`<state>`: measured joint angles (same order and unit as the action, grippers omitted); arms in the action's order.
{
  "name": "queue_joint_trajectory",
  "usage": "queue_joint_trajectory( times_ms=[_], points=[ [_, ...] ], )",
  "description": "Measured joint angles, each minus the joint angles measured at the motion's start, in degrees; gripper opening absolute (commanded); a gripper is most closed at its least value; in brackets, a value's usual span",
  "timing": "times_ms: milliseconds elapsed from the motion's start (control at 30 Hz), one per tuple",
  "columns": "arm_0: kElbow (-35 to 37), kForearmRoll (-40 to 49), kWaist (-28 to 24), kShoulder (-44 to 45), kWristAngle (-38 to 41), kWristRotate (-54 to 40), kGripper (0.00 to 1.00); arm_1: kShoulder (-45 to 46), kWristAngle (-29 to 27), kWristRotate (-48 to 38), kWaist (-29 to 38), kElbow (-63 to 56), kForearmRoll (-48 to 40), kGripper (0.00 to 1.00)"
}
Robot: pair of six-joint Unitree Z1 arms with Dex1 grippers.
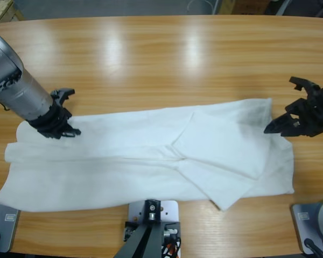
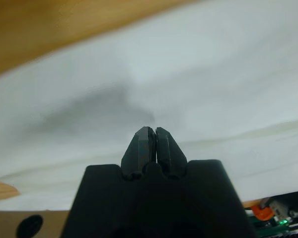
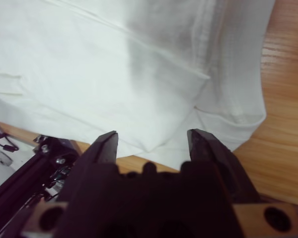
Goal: Fold clothes
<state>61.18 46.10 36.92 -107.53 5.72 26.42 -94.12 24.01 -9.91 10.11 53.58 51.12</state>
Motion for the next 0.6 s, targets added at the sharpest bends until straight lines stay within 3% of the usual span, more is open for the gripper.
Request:
queue_joint_trajectory(
  times_ms=[200, 600],
  points=[
    [-4.35, -1.74, 2.60, 0.01, 0.38, 1.77, 0.000, -3.79, -0.54, -1.29, 0.00, 0.10, -1.32, 0.582],
    [-4.75, -2.77, 5.74, 0.21, 0.78, 4.83, 0.000, -9.35, -0.87, -1.73, -1.92, 1.24, -3.23, 0.618]
  ],
)
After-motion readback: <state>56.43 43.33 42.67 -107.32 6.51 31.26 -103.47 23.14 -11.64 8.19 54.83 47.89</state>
